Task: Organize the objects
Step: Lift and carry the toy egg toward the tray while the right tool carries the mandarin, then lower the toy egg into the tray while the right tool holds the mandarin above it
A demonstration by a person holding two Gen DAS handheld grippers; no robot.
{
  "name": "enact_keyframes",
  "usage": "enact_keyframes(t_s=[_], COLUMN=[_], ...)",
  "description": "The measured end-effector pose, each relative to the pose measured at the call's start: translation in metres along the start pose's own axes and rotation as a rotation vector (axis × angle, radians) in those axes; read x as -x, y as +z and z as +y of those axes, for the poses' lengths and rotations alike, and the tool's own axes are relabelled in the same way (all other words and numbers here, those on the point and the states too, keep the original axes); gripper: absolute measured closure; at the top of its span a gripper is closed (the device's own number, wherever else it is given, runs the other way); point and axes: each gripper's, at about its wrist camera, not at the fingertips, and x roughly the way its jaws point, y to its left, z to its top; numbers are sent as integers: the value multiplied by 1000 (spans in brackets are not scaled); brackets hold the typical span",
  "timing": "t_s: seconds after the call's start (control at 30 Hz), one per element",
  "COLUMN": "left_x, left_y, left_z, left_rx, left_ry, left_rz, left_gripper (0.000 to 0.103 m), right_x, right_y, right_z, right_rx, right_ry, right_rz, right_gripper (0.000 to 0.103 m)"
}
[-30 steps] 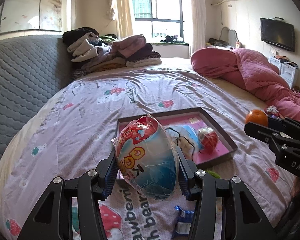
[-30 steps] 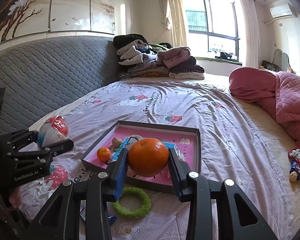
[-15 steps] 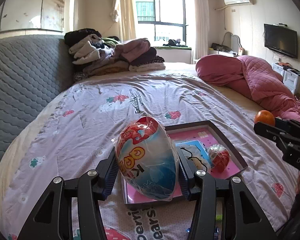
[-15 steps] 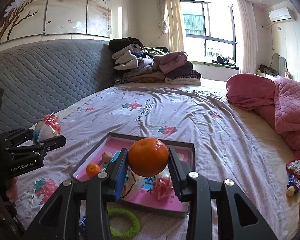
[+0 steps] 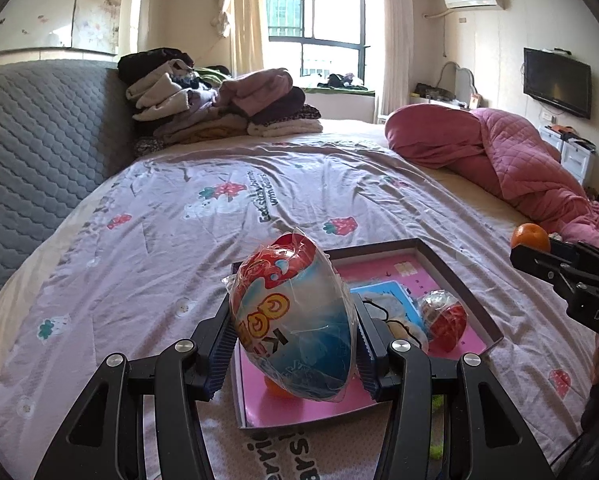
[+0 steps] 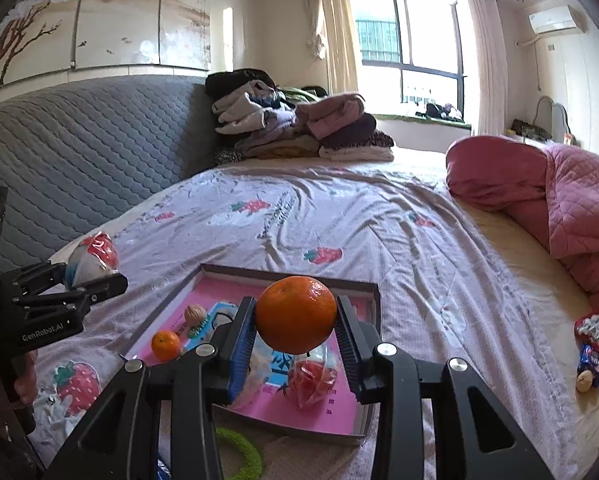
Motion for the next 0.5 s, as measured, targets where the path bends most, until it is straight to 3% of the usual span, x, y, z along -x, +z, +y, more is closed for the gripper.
enact_keyframes(t_s=[0.5], left_x=[-36], left_y=[-27], left_z=[-19], left_rx=[-27], left_ry=[-26], left_rz=[85], left_gripper=[50], right_x=[-19], right_y=[-19], right_z=[6], right_rx=[14], right_ry=[-10], right_rz=[63], right_gripper=[64])
